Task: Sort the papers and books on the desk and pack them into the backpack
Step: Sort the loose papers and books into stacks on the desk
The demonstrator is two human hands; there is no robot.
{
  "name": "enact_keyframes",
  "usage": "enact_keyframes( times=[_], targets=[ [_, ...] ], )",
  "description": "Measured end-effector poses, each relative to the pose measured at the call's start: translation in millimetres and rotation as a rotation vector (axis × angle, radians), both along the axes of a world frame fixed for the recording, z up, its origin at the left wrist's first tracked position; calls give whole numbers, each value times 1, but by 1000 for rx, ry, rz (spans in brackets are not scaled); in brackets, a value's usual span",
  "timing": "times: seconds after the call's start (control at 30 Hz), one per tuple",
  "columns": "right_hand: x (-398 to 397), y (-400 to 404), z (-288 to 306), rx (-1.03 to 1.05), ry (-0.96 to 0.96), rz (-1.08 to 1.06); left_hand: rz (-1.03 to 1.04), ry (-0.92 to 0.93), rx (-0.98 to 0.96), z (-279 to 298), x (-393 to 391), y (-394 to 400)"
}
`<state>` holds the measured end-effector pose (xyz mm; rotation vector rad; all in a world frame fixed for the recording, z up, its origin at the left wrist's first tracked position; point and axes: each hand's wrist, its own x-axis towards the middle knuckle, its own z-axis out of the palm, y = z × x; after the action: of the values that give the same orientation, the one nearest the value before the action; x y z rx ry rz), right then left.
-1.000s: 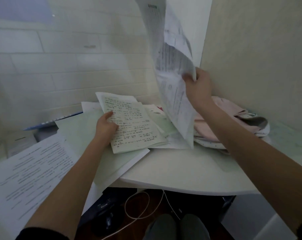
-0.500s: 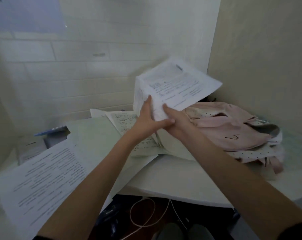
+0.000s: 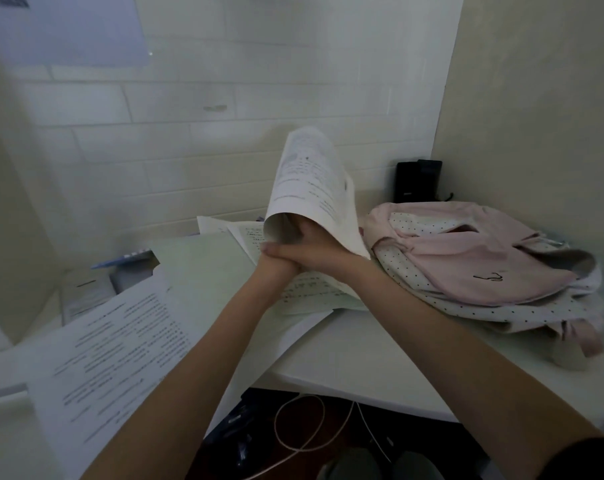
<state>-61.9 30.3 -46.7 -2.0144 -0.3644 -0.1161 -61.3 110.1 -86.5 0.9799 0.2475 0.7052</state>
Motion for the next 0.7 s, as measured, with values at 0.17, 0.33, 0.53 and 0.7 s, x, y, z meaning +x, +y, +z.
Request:
enact_keyframes(
  times=[0.17,0.33,0.53,0.7],
  targets=[
    [3,2,-4,-91,-66,2,-620,165,559,10,7,39],
    [13,-20,-39,-315,107,75,-36,78,794,6,26,75],
    [25,-56,-73,-405,216,-307,201,204,991,-5,35,104],
    [22,-70,-78,-464,309,-412,203,419,890,5,37,105]
  ],
)
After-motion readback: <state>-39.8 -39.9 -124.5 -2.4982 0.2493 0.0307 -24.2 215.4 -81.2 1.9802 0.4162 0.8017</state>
